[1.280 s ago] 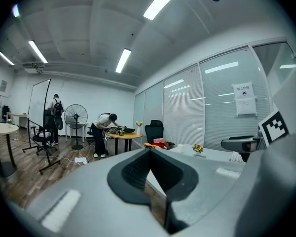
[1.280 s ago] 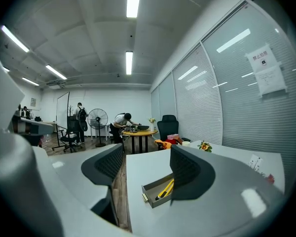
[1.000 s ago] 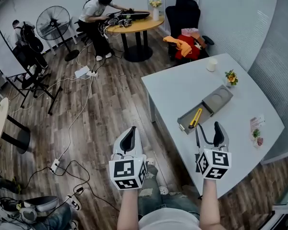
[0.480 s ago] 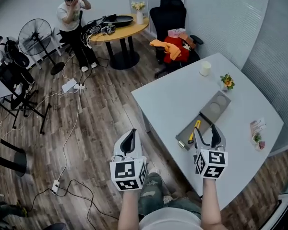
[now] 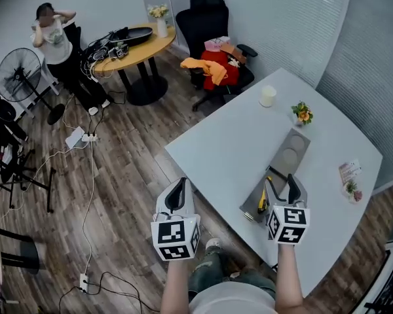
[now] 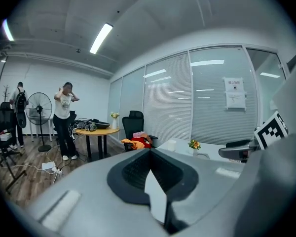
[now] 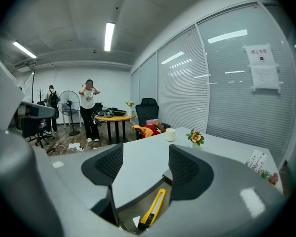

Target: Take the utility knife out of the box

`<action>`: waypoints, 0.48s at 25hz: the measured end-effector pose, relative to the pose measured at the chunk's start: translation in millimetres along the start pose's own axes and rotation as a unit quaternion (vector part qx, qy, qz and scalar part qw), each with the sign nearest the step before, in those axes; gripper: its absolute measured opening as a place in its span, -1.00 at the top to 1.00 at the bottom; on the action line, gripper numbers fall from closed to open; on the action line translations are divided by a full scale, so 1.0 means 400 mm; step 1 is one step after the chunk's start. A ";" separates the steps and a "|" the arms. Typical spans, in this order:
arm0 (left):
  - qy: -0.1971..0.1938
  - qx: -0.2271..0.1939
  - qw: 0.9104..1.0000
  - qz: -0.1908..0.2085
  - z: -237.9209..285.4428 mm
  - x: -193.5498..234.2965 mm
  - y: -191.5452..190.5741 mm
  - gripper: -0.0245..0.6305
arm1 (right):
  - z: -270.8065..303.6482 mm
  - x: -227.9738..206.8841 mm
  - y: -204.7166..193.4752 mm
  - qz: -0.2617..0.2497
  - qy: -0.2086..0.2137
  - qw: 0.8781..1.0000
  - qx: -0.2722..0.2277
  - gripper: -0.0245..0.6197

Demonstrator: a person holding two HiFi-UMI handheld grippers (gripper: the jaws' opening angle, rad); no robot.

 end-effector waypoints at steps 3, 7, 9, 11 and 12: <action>-0.019 0.007 1.000 0.003 0.059 0.011 -0.003 0.93 | 0.033 -0.005 -0.005 0.003 -0.019 1.000 0.007 -0.02; -0.046 0.017 0.999 0.008 0.124 0.016 -0.008 0.93 | 0.068 -0.015 -0.017 0.010 -0.041 0.999 0.022 0.01; -0.058 0.022 0.998 0.012 0.152 0.021 -0.010 0.93 | 0.080 -0.017 -0.023 0.015 -0.052 0.998 0.030 0.02; -0.069 0.027 0.997 0.014 0.176 0.023 -0.014 0.93 | 0.090 -0.019 -0.033 0.020 -0.062 0.997 0.038 0.03; -0.074 0.030 0.997 0.014 0.187 0.022 -0.018 0.93 | 0.094 -0.022 -0.040 0.022 -0.066 0.997 0.043 0.04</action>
Point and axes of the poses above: the fingertips, and each gripper's own axes: z forward along the fingers, x to its left, y out of its top, the point moved 6 cm from there along -z, backward along the fingers, and after that the axes turned 5 degrees about z, right-handed, at the moved point
